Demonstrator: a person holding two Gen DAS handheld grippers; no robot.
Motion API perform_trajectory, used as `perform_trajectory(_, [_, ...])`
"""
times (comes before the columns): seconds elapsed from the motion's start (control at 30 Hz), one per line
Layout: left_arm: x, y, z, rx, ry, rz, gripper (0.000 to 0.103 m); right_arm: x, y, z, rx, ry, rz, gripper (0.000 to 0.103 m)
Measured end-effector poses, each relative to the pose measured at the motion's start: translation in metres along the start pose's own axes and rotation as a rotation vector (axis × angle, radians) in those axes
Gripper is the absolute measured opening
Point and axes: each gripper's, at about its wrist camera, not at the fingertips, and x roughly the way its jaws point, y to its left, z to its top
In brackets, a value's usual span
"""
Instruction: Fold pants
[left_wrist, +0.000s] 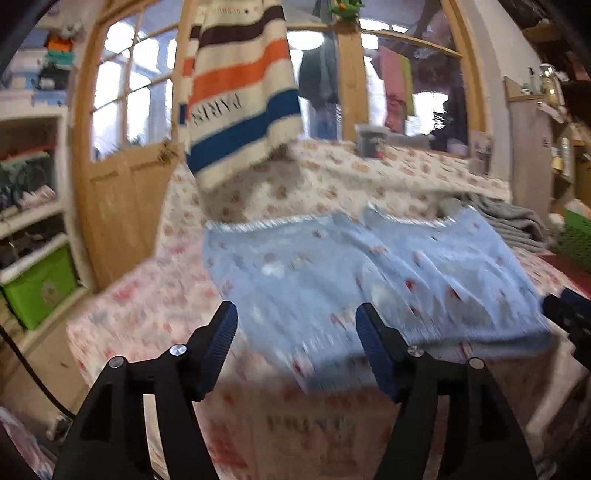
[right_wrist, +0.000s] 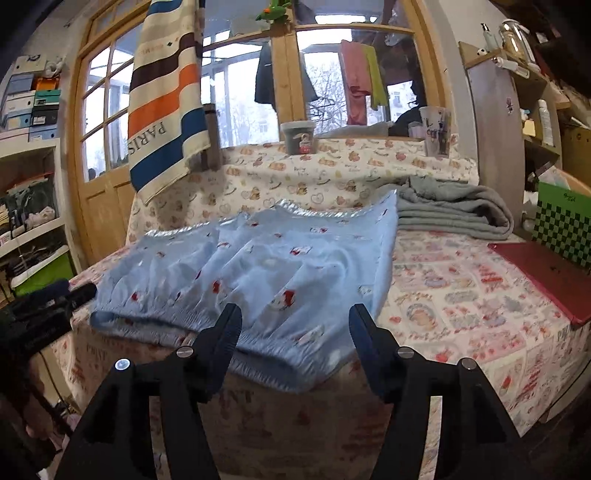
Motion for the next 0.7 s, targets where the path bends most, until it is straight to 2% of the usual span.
perform_trajectory(0.1, [0.009, 0.010, 0.018, -0.037, -0.018, 0.032, 0.060, 0.000, 0.003, 0.013, -0.019, -0.030, -0.023, 0.062])
perform_trajectory(0.23, [0.013, 0.040, 0.030, -0.146, -0.011, 0.039, 0.060, 0.003, 0.029, 0.029, -0.081, -0.086, 0.028, 0.062])
perform_trajectory(0.33, [0.004, 0.054, 0.023, -0.125, -0.036, 0.132, 0.060, 0.014, 0.059, 0.030, -0.110, -0.081, 0.121, 0.062])
perform_trajectory(0.4, [-0.002, 0.062, 0.016, -0.093, -0.049, 0.193, 0.060, 0.029, 0.085, 0.023, -0.100, -0.038, 0.254, 0.062])
perform_trajectory(0.47, [-0.006, 0.075, 0.008, -0.092, -0.039, 0.236, 0.060, 0.044, 0.112, 0.013, -0.134, -0.003, 0.327, 0.053])
perform_trajectory(0.53, [-0.007, 0.091, 0.001, -0.127, -0.020, 0.257, 0.060, 0.050, 0.138, 0.004, -0.183, -0.009, 0.398, 0.050])
perform_trajectory(0.7, [-0.008, 0.119, -0.011, -0.174, 0.007, 0.319, 0.060, 0.054, 0.178, -0.012, -0.294, -0.037, 0.455, 0.048])
